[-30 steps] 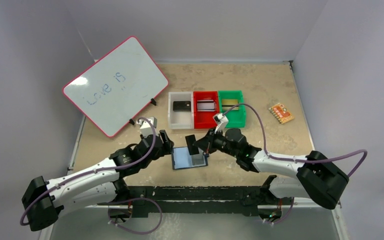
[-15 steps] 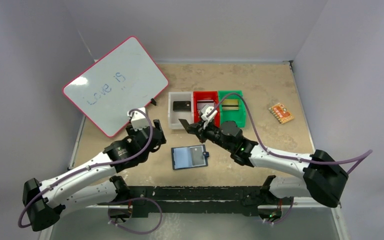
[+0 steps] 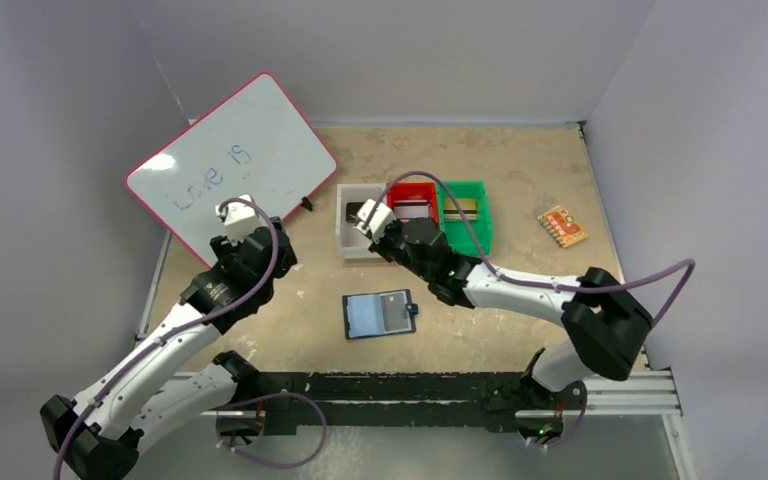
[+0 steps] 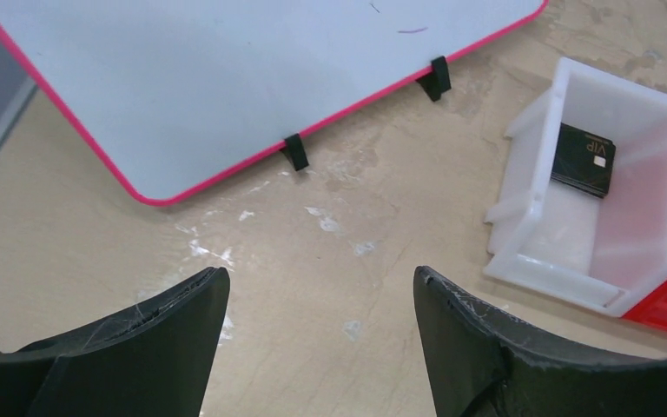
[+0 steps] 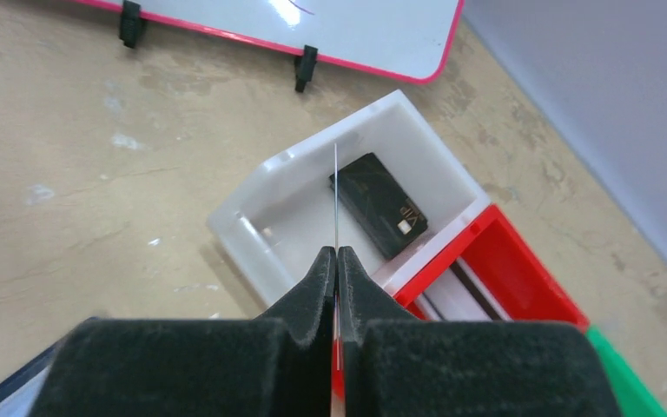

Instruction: Take the credit cards out of the card holder

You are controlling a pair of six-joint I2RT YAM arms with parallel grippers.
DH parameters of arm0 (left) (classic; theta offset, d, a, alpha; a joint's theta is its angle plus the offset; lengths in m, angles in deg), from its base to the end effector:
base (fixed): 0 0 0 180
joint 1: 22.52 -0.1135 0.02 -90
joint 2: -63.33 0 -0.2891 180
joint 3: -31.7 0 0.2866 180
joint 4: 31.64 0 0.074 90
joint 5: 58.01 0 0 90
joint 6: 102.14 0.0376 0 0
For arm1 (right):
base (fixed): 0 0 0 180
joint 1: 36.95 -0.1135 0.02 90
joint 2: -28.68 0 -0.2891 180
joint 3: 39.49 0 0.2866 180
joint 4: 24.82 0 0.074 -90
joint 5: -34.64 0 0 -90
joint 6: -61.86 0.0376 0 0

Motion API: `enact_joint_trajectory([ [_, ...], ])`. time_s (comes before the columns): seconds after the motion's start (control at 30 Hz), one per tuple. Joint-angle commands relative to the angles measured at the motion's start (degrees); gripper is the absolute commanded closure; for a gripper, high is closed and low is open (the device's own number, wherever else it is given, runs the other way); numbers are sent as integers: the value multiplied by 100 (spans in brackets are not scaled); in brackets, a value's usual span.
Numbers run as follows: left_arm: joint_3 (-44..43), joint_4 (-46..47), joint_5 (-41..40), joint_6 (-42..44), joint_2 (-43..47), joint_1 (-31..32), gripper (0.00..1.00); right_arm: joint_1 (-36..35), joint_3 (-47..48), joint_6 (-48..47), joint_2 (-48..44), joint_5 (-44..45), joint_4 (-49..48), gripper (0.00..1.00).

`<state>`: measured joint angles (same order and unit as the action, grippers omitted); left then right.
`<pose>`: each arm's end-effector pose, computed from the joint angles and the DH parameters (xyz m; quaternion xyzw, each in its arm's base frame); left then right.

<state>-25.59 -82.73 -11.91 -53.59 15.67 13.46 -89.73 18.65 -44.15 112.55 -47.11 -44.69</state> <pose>0.1639 -0.0868 0.3082 -0.1938 0.8372 0.0274 0.5106 0.2208 0.2818 0.2652 -0.3785 0.6382 0.1601 0.6510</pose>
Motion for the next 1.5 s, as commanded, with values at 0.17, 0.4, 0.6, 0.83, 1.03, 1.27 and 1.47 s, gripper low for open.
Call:
enact_joint_trajectory([
  [0.17,-108,-157,-1073,13,766,-48,21,29,1378,-1808,1198,473,417,100],
  [0.4,-166,-266,-1150,-37,769,-48,20,152,1936,-2762,1868,360,738,100],
  [0.6,-259,-353,-1179,-38,679,-48,20,329,2249,-3349,2257,295,938,100],
  [0.83,-275,-395,-1292,-70,814,-48,20,503,2670,-3759,2635,78,1122,100],
  [1.03,-286,-512,-1521,-196,1055,-48,20,578,2938,-3933,3018,57,1155,99],
  [1.27,-269,-563,-1638,-282,1314,-48,20,615,3212,-4070,3354,64,1173,97],
  [1.47,-266,-560,-1631,-277,1341,-48,20,619,3382,-4120,3530,77,1170,95],
])
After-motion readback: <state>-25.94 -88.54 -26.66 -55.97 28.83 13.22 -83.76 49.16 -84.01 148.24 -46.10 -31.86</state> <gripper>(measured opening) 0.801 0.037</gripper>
